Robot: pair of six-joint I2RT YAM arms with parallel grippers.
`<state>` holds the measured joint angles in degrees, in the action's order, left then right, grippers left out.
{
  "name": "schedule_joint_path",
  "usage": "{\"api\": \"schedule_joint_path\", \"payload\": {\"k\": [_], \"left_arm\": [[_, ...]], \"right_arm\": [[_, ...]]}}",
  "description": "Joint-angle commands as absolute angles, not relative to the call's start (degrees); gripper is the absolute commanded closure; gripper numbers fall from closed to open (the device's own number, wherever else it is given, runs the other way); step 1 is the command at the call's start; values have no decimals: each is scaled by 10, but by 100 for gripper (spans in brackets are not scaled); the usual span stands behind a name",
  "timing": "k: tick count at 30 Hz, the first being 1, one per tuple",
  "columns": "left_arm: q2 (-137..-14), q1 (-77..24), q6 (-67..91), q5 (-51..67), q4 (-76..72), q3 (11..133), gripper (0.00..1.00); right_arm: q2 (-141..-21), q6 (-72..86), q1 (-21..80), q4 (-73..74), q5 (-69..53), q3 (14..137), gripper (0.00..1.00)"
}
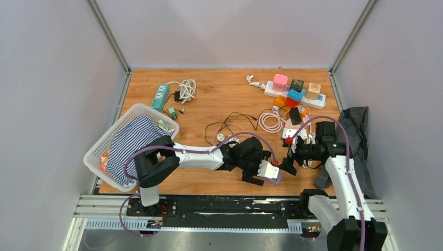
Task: Pull the plug off the socket
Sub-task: Pick up the socket from the corner of the board.
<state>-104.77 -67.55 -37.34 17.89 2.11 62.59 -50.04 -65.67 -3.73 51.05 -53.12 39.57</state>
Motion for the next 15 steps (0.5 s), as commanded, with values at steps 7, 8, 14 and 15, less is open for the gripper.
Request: {"api": "schedule_joint_path", "payload": {"k": [7,8,14,15], "left_arm": [[-1081,-665,-387,199,20,630,18],[-1083,-664,-388,199,23,633,19],[-1109,-663,-393,209,63,665,32],[-1113,-663,-396,211,69,670,33]], "right_arm": [[-500,-670,-52,528,-551,385,0],[-500,-671,-52,528,-552,385,0],[-500,-677,-58,533,-557,385,0],[-500,-679,-59,535,-558,385,0]]}}
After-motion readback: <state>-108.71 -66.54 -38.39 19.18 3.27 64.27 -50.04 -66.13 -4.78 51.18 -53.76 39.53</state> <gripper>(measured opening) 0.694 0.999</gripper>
